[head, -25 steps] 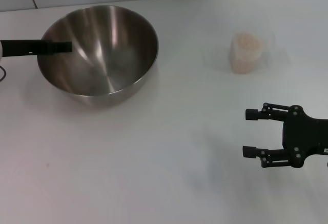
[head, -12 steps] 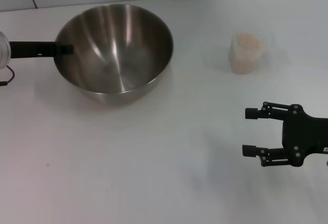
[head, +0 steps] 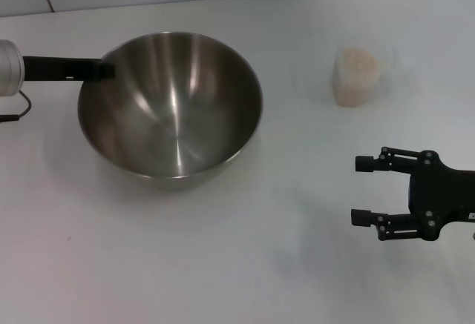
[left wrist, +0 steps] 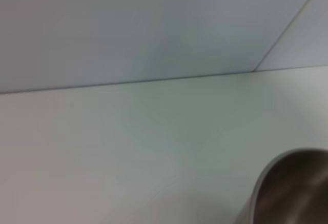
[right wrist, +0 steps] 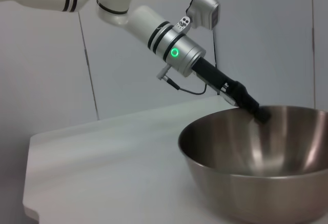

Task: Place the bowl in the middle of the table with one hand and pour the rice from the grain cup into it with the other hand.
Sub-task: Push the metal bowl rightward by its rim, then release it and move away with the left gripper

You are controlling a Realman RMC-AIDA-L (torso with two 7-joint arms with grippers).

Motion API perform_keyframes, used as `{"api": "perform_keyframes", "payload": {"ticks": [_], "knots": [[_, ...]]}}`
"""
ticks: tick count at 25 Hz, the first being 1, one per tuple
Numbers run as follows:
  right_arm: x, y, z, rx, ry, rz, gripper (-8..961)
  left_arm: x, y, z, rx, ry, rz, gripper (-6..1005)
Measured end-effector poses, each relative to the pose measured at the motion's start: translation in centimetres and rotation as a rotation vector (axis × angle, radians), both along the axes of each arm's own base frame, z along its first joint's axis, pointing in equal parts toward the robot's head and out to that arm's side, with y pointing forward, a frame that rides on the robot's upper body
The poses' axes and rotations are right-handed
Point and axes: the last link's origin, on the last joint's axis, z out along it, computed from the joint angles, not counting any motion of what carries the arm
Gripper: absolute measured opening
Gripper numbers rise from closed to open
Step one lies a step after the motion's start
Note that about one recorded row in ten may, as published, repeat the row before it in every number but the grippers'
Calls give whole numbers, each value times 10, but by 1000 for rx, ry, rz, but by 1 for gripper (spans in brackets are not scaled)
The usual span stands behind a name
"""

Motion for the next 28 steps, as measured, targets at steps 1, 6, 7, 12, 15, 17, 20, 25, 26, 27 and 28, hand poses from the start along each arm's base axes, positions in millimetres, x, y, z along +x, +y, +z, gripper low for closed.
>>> {"api": "perform_keyframes", "payload": {"ticks": [1,6,7,12,15,17,20,25,26,27,28], "knots": [[0,0,0,0,0,1,818,2,1,1,-3,-6,-4,96],[0,0,0,-1,-3,1,819,21,6,-1,-14,-43,-45,56],[0,1,-1,-2,-5,1,819,33,10,-6,-18,-51,-72,49],[0,1,-1,-4,-6,3,818,51,16,-25,-40,-37,-118,50],[0,1,-1,-4,-6,3,819,55,19,-38,-49,-19,-131,66],[-1,1,-1,-4,-5,3,819,57,20,-41,-46,-8,-144,76],[-1,1,-1,-4,-4,3,818,59,20,-44,-41,-5,-167,92],[-1,2,-1,0,-2,2,818,56,19,-44,-13,-44,-173,118],[-1,2,-1,0,-2,2,818,54,19,-43,-5,-48,-167,124],[-1,2,-1,1,-2,2,819,54,19,-42,0,-50,-166,129],[-1,2,-1,1,-2,2,819,53,20,-41,5,-51,-166,134]]}}
